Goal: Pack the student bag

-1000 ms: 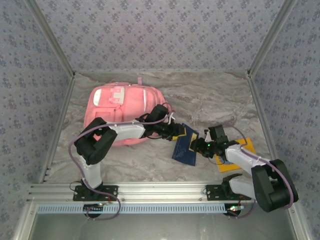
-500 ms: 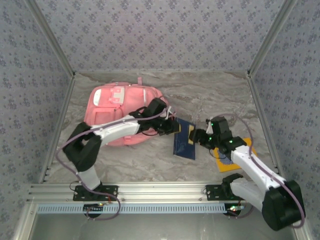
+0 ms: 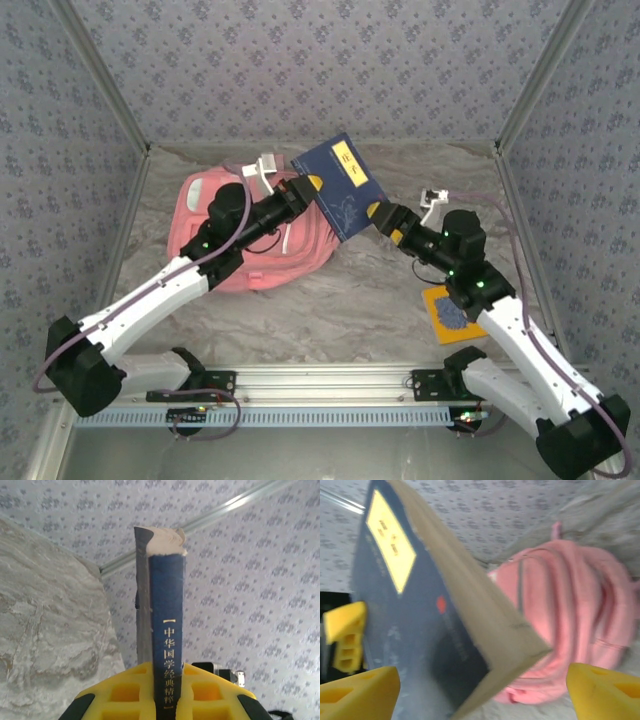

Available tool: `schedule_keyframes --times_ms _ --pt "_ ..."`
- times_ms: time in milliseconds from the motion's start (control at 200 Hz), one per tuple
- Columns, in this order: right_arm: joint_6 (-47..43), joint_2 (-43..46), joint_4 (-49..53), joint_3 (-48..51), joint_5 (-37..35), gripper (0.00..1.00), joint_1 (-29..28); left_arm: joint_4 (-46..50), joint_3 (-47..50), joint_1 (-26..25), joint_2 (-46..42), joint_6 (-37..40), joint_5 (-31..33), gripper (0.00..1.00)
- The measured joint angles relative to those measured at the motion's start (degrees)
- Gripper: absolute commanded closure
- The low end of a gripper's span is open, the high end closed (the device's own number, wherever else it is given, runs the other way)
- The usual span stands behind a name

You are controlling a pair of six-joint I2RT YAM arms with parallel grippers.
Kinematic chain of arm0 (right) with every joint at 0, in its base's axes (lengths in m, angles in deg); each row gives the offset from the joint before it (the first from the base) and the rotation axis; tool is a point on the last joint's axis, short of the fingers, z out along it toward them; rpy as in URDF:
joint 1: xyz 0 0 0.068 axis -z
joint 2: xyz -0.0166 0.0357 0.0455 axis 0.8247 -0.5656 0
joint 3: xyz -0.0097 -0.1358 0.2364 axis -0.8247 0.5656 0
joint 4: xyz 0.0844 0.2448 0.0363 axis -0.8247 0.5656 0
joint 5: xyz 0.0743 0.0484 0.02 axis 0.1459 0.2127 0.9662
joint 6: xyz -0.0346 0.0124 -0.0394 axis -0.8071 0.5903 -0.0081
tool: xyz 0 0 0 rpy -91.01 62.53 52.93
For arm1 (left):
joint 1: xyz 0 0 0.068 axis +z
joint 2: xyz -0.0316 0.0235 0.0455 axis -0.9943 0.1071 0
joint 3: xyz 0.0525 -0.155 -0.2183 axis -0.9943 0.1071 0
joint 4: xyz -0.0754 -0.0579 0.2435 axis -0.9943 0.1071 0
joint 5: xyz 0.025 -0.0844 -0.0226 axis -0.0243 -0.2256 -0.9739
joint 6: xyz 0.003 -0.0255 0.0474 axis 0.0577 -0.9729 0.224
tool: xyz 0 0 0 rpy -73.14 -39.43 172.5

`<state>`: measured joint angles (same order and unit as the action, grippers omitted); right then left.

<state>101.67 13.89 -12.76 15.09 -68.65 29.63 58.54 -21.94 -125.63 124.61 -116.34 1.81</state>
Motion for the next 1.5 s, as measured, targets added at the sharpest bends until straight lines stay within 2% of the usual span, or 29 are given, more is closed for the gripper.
schedule_keyframes --times_ms 220,320,505,764,904,1044,1184,1414,1499 --pt "10.75 -8.02 -21.38 1.62 -0.98 0.12 -5.27 -4.50 3.74 -0.02 -1.77 -4.00 4.33 1.00" --pt "13.99 -10.49 -27.76 2.71 -2.58 0.12 -7.78 -5.22 4.52 0.00 -3.02 -4.70 5.88 1.00" --pt "15.39 -11.06 -32.26 3.87 -4.61 0.12 -10.97 -5.53 4.52 0.04 -5.16 -4.72 7.61 1.00" --pt "15.43 -9.94 -34.32 7.67 -7.45 0.13 -11.13 -5.07 4.52 0.15 -6.40 -4.70 8.44 1.00" --pt "17.66 -13.90 -42.60 7.69 -8.26 0.16 -11.13 -5.07 4.52 0.15 -6.40 -4.92 8.41 1.00" --pt "19.85 -18.40 -49.68 7.06 -9.22 0.26 -11.30 -5.09 4.66 0.15 -6.45 -5.31 8.44 1.00" --pt "19.43 -18.43 -53.13 6.71 -11.74 0.36 -11.69 -5.09 6.10 0.15 -6.95 -5.49 8.98 1.00" --pt "17.22 -17.38 -54.03 6.64 -15.76 0.61 -12.90 -5.09 7.58 0.15 -7.34 -6.38 10.12 1.00" --pt "16.61 -17.62 -54.01 6.64 -16.61 0.74 -13.35 -5.20 7.63 0.15 -7.34 -6.40 10.16 1.00"
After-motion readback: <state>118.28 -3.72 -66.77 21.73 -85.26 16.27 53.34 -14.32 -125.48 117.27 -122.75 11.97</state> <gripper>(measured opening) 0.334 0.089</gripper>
